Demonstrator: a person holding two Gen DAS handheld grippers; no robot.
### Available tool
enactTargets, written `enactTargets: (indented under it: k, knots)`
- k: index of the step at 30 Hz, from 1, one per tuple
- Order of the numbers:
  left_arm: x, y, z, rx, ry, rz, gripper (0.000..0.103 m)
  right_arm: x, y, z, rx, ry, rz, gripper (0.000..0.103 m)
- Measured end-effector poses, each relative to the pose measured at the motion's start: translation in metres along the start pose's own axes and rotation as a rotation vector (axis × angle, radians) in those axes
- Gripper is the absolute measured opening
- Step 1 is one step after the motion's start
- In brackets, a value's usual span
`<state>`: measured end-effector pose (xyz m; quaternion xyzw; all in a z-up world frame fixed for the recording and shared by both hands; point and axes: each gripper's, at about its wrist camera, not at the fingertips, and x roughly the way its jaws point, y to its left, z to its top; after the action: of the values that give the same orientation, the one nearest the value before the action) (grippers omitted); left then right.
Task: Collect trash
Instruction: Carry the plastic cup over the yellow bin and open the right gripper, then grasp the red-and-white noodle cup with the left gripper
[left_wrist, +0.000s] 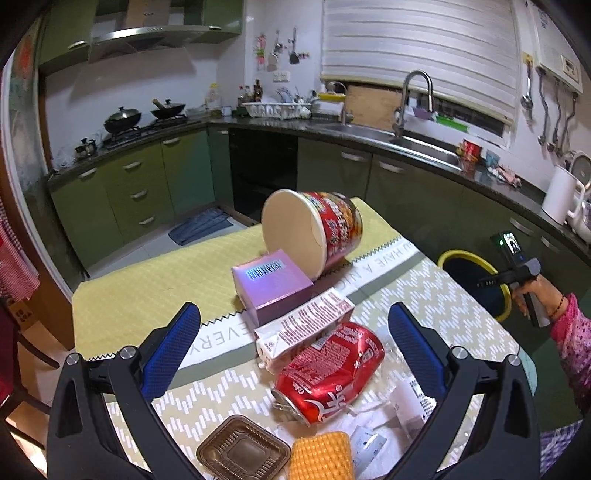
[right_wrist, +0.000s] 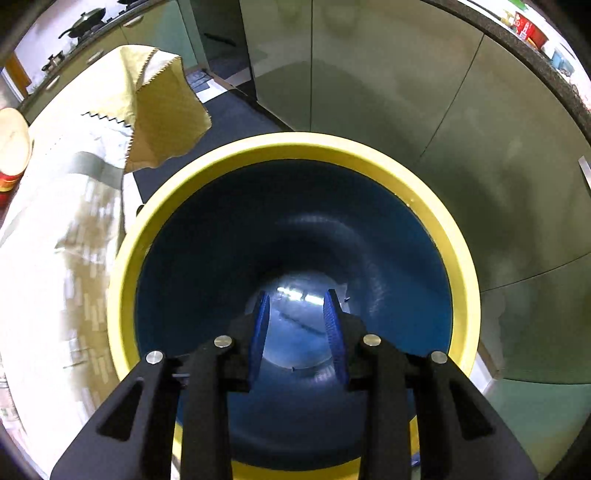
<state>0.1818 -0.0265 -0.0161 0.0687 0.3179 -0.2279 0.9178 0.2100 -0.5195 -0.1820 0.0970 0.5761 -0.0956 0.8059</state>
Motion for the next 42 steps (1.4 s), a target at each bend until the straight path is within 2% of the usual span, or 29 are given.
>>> enactTargets:
  k: [7,13,19,25,27,31,36,40,42]
  knots:
    - [0.025,0.001,0.016,0.029,0.07,-0.074,0.097,-0.007,0.009,-0.007,0.0,-0.02,0.021,0.033]
    - [0.082,-0.004,0.048,0.07,0.136,-0.177,0.097,-0.014,0.008,-0.015,-0.007,-0.035,0.032,0.033]
    - [0.145,-0.016,0.071,0.079,0.197,-0.178,0.095,-0.022,0.004,-0.02,-0.008,-0.042,0.049,0.033]
    - [0.192,-0.02,0.078,0.046,0.272,-0.192,0.073,-0.028,-0.001,-0.022,-0.004,-0.054,0.07,0.033]
    - [0.2,-0.022,0.08,0.043,0.274,-0.192,0.066,-0.03,-0.001,-0.022,-0.008,-0.058,0.074,0.034]
    - [0.206,-0.028,0.083,0.04,0.27,-0.201,0.056,-0.03,0.002,-0.022,-0.018,-0.06,0.083,0.037]
    - [0.208,-0.033,0.084,0.059,0.271,-0.187,0.032,-0.034,0.006,-0.024,-0.029,-0.075,0.09,0.037]
    - [0.208,-0.042,0.088,0.082,0.256,-0.201,0.023,-0.044,0.004,-0.027,-0.019,-0.101,0.103,0.037]
    - [0.209,-0.047,0.088,0.104,0.252,-0.201,0.013,-0.051,0.002,-0.029,-0.015,-0.115,0.109,0.037]
